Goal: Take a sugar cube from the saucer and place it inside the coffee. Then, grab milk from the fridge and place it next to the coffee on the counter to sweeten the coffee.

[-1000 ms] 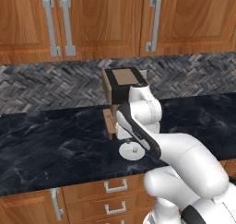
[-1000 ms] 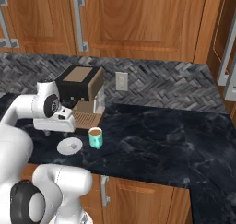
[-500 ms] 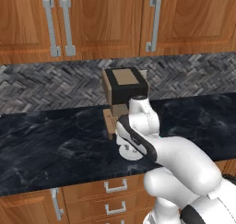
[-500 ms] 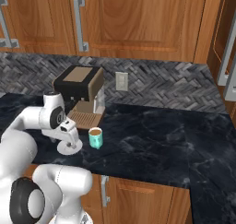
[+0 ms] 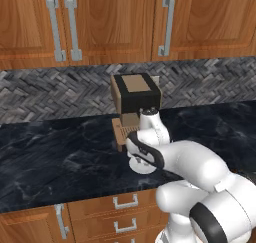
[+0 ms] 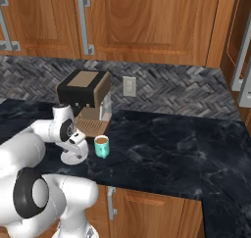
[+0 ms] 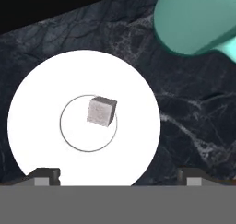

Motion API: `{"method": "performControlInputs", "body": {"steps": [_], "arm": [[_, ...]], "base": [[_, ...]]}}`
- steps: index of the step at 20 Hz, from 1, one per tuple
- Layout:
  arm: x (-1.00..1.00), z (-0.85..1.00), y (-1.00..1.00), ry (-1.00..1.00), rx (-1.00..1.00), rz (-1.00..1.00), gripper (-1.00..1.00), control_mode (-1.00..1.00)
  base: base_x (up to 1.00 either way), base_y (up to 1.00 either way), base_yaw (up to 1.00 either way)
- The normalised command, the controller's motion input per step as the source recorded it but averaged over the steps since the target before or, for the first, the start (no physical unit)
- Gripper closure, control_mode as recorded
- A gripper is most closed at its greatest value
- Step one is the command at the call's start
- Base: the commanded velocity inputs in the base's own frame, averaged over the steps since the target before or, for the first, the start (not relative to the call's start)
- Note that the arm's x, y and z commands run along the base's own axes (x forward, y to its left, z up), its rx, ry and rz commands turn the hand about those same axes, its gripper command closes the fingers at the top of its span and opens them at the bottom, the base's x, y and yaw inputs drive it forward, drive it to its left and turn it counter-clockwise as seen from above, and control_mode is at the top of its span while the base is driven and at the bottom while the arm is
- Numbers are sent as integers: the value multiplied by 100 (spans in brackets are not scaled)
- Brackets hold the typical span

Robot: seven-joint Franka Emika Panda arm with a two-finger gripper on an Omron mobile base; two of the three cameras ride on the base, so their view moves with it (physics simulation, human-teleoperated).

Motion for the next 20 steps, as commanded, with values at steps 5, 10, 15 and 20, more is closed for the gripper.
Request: {"method": "performControlInputs", "body": {"steps": [5,10,15,20], "arm": [[32,-19,0,0,-4,-5,-100,-100],[19,-23,0,0,-2,-4,-100,-100],[19,-28,0,0,-6,-4,-100,-100],[5,-25,0,0,-4,-5,-100,-100]], "base": [[0,0,0],[0,0,0],[0,0,0],[0,0,0]]}}
